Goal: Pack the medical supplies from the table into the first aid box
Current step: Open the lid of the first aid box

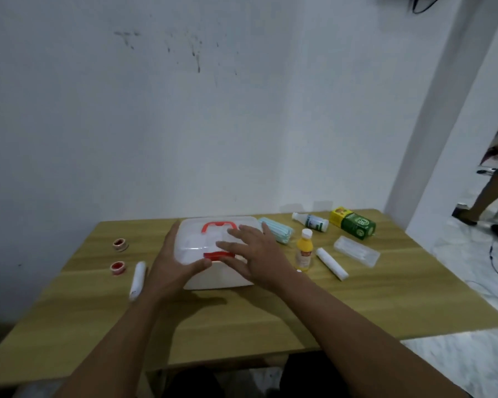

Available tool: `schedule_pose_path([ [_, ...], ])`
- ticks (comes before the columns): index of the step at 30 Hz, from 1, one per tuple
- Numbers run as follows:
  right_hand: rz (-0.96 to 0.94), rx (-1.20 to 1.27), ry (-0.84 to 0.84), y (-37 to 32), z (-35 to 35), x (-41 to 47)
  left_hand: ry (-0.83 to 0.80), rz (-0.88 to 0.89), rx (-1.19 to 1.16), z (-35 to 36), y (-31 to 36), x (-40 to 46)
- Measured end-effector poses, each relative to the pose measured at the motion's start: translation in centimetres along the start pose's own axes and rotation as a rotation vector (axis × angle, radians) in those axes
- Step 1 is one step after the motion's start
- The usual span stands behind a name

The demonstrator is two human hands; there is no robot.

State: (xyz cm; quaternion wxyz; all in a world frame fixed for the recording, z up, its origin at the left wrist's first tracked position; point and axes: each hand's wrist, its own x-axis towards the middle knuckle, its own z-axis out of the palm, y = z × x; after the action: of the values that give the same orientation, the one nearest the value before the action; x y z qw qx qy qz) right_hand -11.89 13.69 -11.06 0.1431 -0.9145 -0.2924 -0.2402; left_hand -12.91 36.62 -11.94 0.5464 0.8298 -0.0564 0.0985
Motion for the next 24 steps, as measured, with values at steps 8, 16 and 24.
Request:
schedule_pose_path([
  [8, 0.201, 0.316, -0.022, 2.1, -4.0, 7.3, -0.021, -0.066, 0.042, 0.4, -1.3, 1.0],
  [16, 0.558, 0.44, -0.166, 8.9, -4.9, 20.5, -0.017, -0.03, 0.024, 1.8, -1.7, 3.4],
  [24, 0.734, 0.152, -0.063, 10.7, -1.8, 20.7, -0.067, -0.067, 0.072, 1.4, 0.5, 3.8],
])
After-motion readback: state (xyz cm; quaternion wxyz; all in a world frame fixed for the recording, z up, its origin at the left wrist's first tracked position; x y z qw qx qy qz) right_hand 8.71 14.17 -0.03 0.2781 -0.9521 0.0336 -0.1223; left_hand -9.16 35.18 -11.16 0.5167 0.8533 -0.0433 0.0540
